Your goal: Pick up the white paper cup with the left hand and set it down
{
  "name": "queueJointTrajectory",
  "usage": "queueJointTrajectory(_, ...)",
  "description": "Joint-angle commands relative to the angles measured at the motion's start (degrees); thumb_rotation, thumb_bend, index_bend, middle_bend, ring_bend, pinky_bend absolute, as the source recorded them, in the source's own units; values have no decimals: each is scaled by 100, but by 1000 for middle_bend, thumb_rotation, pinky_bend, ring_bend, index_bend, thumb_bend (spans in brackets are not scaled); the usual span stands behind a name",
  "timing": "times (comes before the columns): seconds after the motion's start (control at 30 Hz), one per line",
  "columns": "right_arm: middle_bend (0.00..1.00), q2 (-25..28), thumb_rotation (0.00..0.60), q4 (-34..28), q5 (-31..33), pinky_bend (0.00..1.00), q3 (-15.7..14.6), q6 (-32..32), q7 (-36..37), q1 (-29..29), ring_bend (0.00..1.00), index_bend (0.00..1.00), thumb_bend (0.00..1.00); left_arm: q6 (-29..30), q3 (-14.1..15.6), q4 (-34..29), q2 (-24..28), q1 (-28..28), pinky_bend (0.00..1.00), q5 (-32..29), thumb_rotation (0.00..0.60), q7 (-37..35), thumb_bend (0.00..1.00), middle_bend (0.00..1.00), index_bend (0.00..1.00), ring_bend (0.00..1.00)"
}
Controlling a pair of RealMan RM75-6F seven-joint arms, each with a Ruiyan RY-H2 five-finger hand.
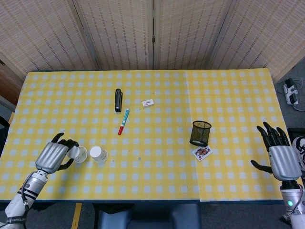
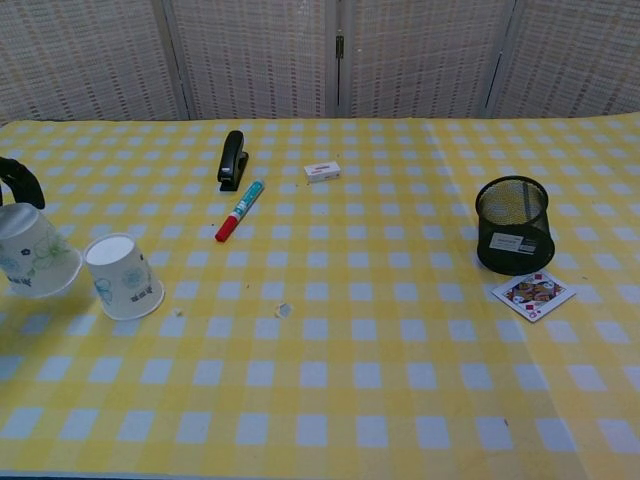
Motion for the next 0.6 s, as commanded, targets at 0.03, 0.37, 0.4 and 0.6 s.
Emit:
queueJointTrajectory(0.03, 0, 6, 600, -13, 1, 0, -6, 8, -9, -8, 85, 0, 58, 17, 19, 194, -222, 16, 138, 21, 600, 51, 467, 443, 391, 375)
queueJointTrajectory(0.37, 0, 20, 600, -62, 5, 0, -23, 49, -43, -45, 86, 0, 59, -41, -16, 576, -615, -22, 136, -71, 600, 229, 466, 423, 368, 363)
queueJointTrajectory(0.4, 0, 20, 600, -62, 4, 0, -24, 49, -43, -45, 86, 0, 59, -45, -21, 588, -629, -23, 136, -83, 600, 235, 465, 421, 366, 362)
queueJointTrajectory(0.6, 0, 17, 600, -58, 11, 0, -22, 26, -39, -33, 87, 0, 57, -90, -24, 610, -678, -37, 130, -142, 600, 314, 464, 403, 337, 350)
